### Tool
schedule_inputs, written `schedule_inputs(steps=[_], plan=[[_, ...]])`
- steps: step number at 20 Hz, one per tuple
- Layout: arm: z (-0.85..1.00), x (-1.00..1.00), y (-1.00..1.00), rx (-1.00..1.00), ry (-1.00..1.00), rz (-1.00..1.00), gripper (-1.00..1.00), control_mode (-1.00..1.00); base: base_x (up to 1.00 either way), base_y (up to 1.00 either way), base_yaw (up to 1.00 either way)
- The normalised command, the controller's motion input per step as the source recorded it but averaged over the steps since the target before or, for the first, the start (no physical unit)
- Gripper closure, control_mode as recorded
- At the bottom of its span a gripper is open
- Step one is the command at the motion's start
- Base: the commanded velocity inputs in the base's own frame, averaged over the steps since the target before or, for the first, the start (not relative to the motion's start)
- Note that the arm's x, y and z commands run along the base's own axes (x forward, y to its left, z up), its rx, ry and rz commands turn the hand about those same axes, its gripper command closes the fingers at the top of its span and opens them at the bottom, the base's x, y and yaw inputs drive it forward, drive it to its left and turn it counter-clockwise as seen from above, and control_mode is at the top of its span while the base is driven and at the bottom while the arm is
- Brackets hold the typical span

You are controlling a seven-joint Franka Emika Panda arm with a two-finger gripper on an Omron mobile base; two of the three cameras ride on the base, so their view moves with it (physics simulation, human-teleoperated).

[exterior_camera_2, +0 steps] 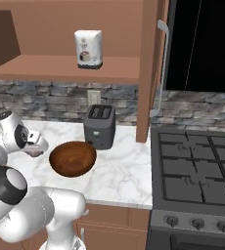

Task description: Pick the egg and butter from the fridge and place them by the bowl for mixing.

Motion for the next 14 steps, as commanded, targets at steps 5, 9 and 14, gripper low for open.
schedule_inputs(steps=[5,9,14], plan=[[-0.22,0.16,0.00,-0.03,0.00,0.00,1.00,-1.00,0.00,0.00,0.00],[-0.25,0.09,0.00,-0.03,0.00,0.00,1.00,-1.00,0.00,0.00,0.00],[-0.27,0.03,0.00,-0.03,0.00,0.00,1.00,-1.00,0.00,0.00,0.00]])
